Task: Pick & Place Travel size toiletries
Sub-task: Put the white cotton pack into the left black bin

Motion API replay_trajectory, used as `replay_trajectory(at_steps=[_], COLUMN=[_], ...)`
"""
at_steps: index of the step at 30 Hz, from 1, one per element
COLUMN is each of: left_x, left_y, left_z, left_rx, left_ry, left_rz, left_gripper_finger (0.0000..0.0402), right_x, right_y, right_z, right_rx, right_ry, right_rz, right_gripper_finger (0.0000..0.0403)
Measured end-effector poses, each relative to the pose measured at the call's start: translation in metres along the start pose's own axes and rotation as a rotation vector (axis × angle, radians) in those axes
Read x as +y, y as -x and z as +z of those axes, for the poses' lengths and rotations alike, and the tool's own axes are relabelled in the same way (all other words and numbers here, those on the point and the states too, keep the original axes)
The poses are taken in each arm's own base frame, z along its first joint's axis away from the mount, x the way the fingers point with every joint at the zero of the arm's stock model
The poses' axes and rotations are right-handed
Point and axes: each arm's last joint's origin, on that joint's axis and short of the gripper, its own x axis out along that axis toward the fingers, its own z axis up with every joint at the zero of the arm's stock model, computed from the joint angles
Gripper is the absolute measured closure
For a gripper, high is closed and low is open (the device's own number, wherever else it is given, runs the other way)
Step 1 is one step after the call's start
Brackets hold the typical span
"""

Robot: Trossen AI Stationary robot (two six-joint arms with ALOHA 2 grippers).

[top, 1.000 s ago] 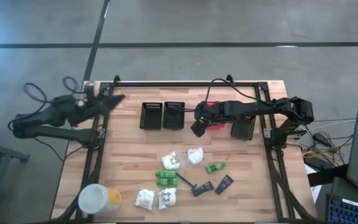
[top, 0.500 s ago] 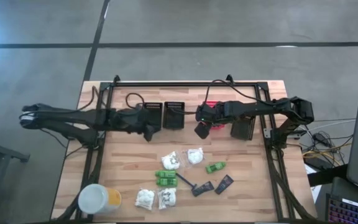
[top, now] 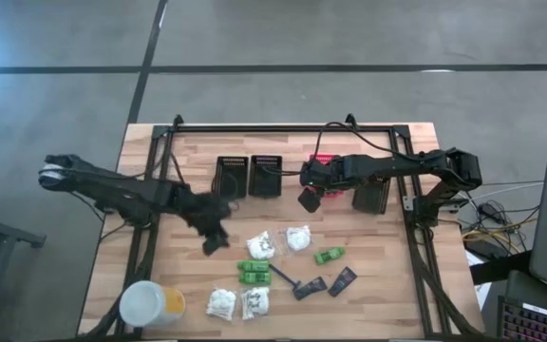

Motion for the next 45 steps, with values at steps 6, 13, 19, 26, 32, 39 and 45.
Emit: replay_trajectory(at_steps=[6, 13, 19, 26, 32, 39, 45], left_x=[-0.022, -0.033, -0.036, -0.034, -0.031, -0.031, -0.029], left_y=[-0.027, -0.063, -0.083, -0.091, -0.105, -0.116, -0.123], left_z=[-0.029, -0.059, -0.062, -0.064, -0.067, -0.073, -0.079], left_rx=[0.162, 0.318, 0.324, 0.316, 0.276, 0.333, 0.383], left_ry=[-0.114, -0.197, -0.206, -0.239, -0.246, -0.256, -0.257], left_rz=[-0.048, 0.006, -0.015, -0.068, -0.136, -0.191, -0.211], left_gripper_finger=[0.0218, 0.0216, 0.0192, 0.0155, 0.0143, 0.0143, 0.0159], right_x=[0.000, 0.000, 0.001, 0.003, 0.004, 0.004, 0.004], right_y=[0.000, 0.000, 0.000, 0.001, 0.001, 0.001, 0.001], right_z=[0.000, 0.000, 0.000, -0.001, -0.001, -0.001, -0.001], right_rx=[-0.001, -0.005, -0.007, -0.010, -0.010, -0.009, -0.009], right_ry=[0.006, 0.014, 0.014, 0.017, 0.020, 0.020, 0.023], right_rz=[0.000, -0.001, 0.001, 0.005, 0.007, 0.006, 0.006], right_gripper_finger=[0.0044, 0.0053, 0.0063, 0.0069, 0.0053, 0.0042, 0.0058])
